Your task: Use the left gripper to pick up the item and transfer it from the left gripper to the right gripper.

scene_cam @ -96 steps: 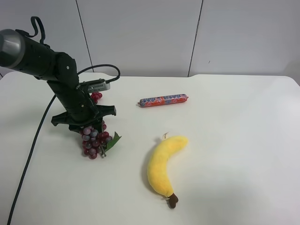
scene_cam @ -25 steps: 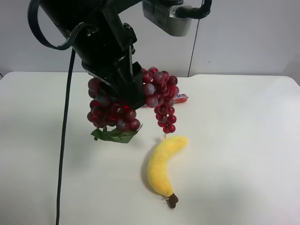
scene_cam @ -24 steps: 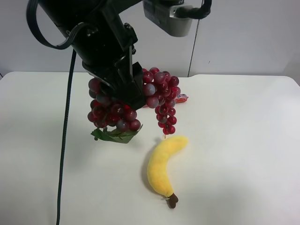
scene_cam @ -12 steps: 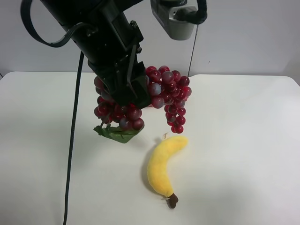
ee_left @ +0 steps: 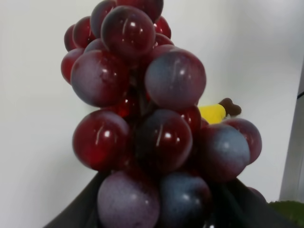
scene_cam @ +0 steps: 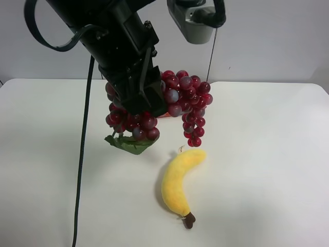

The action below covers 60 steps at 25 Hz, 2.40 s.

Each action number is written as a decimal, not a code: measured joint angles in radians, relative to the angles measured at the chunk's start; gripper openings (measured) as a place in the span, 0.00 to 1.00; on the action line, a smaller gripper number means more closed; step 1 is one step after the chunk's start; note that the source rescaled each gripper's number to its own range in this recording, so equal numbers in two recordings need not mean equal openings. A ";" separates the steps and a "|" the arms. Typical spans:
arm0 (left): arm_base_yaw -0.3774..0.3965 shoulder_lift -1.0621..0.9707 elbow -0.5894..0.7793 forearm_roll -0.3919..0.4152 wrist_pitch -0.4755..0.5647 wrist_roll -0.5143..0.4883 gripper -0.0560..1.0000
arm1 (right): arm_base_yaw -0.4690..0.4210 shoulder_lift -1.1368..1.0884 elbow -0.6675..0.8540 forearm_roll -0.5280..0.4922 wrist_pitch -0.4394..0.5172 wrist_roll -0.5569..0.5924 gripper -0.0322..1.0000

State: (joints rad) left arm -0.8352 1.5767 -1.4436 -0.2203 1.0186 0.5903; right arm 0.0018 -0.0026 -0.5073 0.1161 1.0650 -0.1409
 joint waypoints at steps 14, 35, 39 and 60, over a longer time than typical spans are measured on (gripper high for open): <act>0.000 0.000 0.000 0.000 -0.023 0.023 0.06 | 0.017 0.446 -0.181 0.229 -0.130 -0.296 1.00; 0.000 0.000 0.000 0.002 -0.027 0.071 0.06 | 0.449 1.035 -0.183 0.649 -0.531 -1.072 1.00; 0.000 0.000 0.000 0.002 -0.028 0.085 0.06 | 0.521 1.101 -0.183 0.700 -0.602 -1.197 1.00; 0.000 0.000 0.000 0.000 -0.024 0.266 0.06 | 0.648 1.265 -0.184 0.758 -0.809 -1.266 1.00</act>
State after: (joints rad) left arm -0.8352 1.5767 -1.4436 -0.2198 0.9948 0.8562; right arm 0.6495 1.2627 -0.6911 0.8745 0.2560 -1.4071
